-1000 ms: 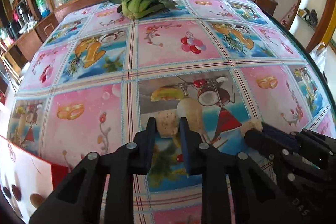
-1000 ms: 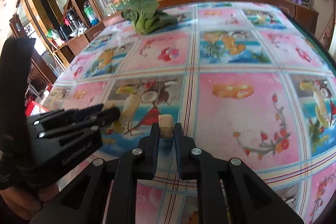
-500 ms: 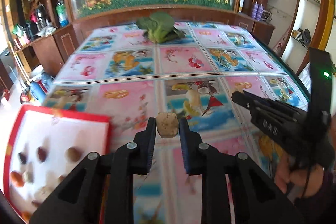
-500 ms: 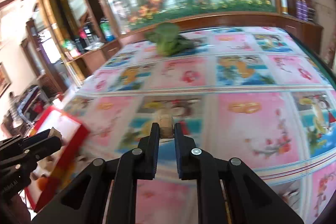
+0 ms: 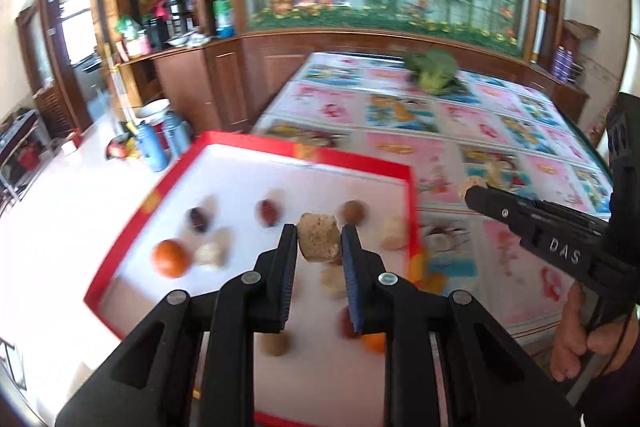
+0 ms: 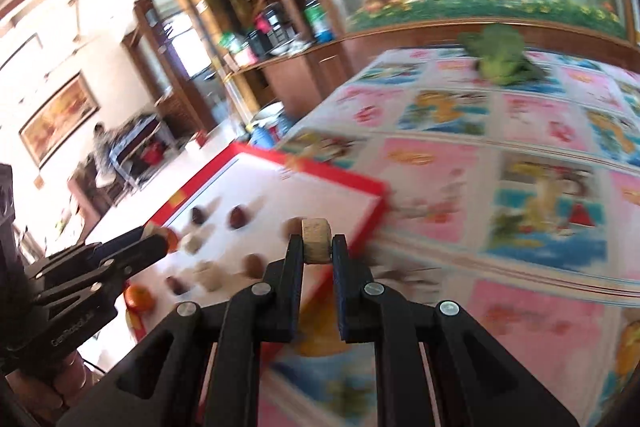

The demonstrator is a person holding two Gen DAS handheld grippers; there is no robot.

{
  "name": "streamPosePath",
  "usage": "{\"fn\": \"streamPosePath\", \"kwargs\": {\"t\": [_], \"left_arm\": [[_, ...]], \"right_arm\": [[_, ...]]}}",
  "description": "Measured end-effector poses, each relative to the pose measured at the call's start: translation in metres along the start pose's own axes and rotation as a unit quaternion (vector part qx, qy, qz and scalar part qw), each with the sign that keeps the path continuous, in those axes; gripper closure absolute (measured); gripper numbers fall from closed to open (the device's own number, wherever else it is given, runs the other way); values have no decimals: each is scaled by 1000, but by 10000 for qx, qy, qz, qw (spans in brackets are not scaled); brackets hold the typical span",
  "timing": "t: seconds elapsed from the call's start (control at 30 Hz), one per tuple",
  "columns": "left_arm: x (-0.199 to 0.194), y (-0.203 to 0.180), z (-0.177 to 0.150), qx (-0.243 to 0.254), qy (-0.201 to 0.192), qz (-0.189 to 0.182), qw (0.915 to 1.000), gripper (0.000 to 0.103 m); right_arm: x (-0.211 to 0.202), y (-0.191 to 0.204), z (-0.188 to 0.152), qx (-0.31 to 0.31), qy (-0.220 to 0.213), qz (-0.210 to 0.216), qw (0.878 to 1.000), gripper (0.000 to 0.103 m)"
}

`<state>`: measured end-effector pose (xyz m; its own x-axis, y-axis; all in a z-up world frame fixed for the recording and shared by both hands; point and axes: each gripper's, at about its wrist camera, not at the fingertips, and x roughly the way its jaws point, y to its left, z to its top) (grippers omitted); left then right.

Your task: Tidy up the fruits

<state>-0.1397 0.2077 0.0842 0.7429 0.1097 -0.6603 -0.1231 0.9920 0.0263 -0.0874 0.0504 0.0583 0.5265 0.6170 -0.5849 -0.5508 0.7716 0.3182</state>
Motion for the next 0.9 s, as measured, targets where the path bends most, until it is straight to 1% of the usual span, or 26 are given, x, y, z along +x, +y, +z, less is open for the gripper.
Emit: {"fn": "streamPosePath", "kwargs": {"t": [0.07,0.17,0.3,0.37,0.4,0.6,0.67,0.73,0.77,0.83,0.87,0.9], "left_arm": [[-1,15,-4,-130,-17,140,9998,79],[1,29,-11,-204,-8,312,9993,79],[7,44,-19,-257,73,443,9987,79],[10,47,-23,-260,106,474,9985,79],[11,49,-25,-255,126,496,9984,79],[22,54,-34,-315,294,566,9975,79],[23,55,-37,-327,360,584,9971,79],[25,56,-39,-336,391,655,9965,78],[26,56,-40,-333,432,691,9961,78],[30,55,-42,-336,545,682,9956,78],[31,55,-43,-335,563,698,9954,73],[31,54,-44,-325,578,731,9951,62]], "right_arm": [[10,14,-1,-181,79,-91,9998,91],[21,24,-8,-384,147,-334,9986,91],[38,21,-12,-367,400,-557,9970,91],[42,17,-13,-281,508,-582,9966,91],[40,18,-14,-257,486,-570,9969,91],[43,28,-17,-477,619,-707,9944,90],[45,30,-18,-500,691,-739,9936,87],[44,31,-19,-536,712,-759,9931,74],[43,31,-20,-561,688,-758,9932,72],[38,32,-18,-632,589,-821,9929,61],[35,33,-17,-664,523,-850,9928,58],[30,34,-16,-690,456,-854,9929,55]]}}
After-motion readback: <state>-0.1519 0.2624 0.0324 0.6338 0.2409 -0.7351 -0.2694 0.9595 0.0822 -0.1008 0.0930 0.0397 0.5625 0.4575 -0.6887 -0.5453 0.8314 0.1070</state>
